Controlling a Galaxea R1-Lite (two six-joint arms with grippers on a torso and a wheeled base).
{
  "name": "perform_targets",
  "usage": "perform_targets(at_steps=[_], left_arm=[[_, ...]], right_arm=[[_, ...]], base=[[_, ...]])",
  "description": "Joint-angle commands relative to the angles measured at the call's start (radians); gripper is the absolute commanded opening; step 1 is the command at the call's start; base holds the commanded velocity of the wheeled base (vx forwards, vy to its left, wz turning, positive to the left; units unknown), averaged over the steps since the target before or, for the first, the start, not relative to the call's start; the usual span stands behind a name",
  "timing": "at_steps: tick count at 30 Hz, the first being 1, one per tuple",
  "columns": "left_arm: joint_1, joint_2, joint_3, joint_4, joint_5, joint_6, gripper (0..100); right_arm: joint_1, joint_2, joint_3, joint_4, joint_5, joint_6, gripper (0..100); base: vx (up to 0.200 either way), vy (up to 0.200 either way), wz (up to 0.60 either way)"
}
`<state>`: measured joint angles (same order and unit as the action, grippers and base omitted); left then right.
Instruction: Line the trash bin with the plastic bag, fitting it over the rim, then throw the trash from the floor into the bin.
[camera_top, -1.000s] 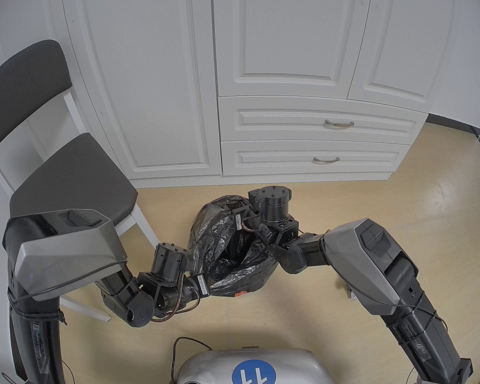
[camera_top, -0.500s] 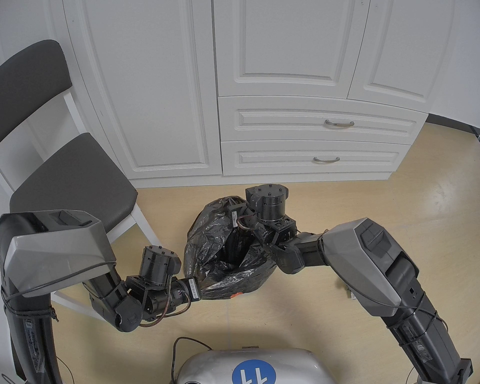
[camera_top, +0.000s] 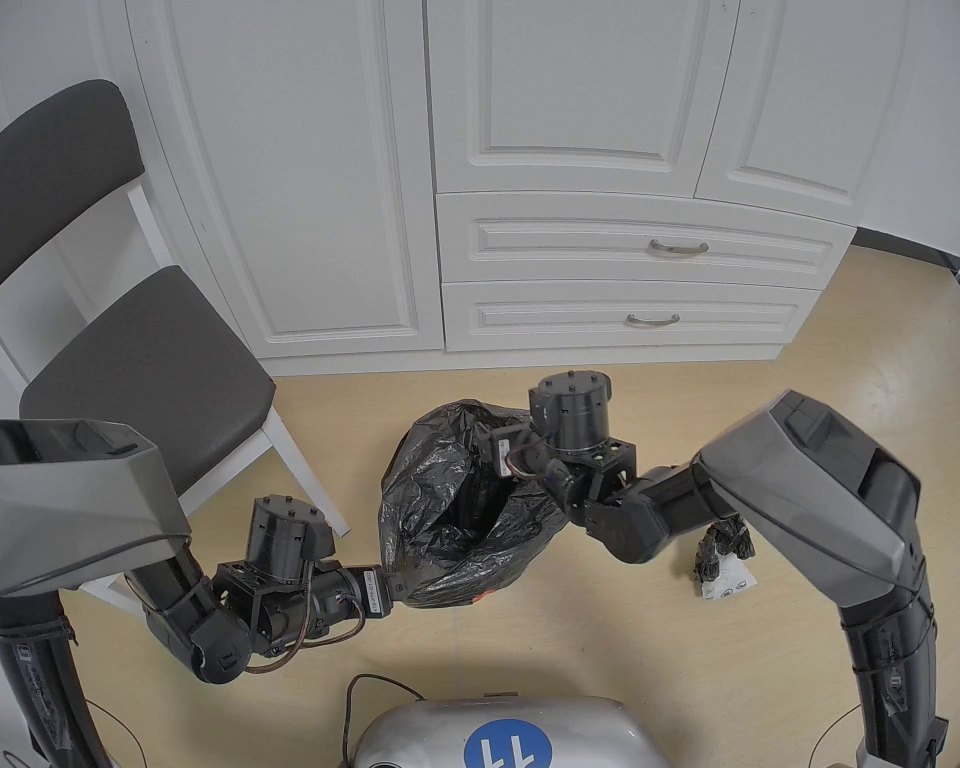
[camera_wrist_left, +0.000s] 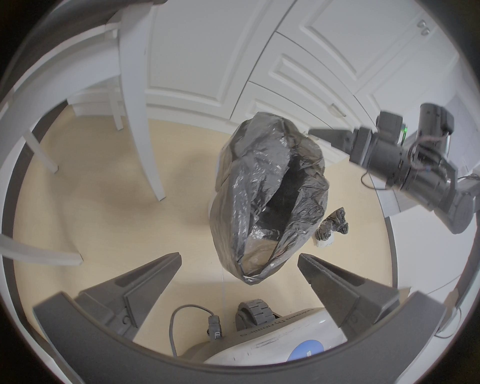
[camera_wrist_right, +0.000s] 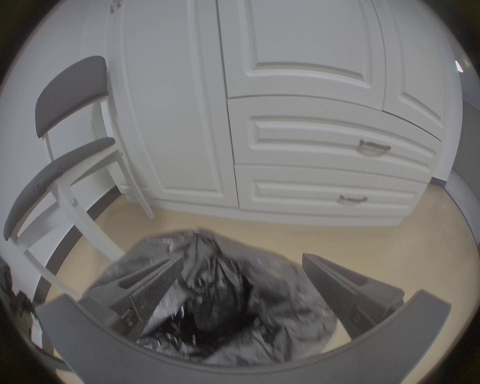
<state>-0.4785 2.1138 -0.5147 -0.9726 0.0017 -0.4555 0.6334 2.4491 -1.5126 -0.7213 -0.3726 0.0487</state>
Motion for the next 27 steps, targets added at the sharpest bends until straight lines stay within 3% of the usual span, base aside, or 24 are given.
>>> perform_targets(at_steps=[1, 5, 8, 12, 16, 22, 27], left_arm=[[0.0, -0.097, -0.038, 0.005, -0.019, 0.152, 100], [0.005, -0.014, -0.203, 0.084, 0.008, 0.317, 100], [0.001, 0.023, -0.314, 0.141, 0.021, 0.37, 100], [0.009, 0.097, -0.443, 0.268, 0.04, 0.403, 100], [0.057, 0.195, -0.558, 0.272, 0.106, 0.434, 100], [0.11, 0.216, -0.633, 0.29, 0.106, 0.442, 100], [0.138, 0.215, -0.653, 0.29, 0.106, 0.443, 100]], right_arm=[[-0.054, -0.233, 0.443, -0.035, -0.025, 0.126, 100], [-0.109, -0.121, 0.396, -0.033, -0.017, 0.16, 100], [-0.143, -0.102, 0.368, -0.021, -0.016, 0.161, 100], [-0.155, -0.099, 0.37, -0.017, 0.011, 0.16, 100], [-0.166, -0.065, 0.338, 0.005, 0.024, 0.168, 100], [-0.172, -0.036, 0.313, 0.025, 0.027, 0.191, 100], [-0.189, -0.078, 0.359, 0.086, 0.029, 0.149, 100]], base=[[0.0, 0.0, 0.0], [0.0, 0.0, 0.0], [0.0, 0.0, 0.0], [0.0, 0.0, 0.0], [0.0, 0.0, 0.0], [0.0, 0.0, 0.0], [0.0, 0.0, 0.0]])
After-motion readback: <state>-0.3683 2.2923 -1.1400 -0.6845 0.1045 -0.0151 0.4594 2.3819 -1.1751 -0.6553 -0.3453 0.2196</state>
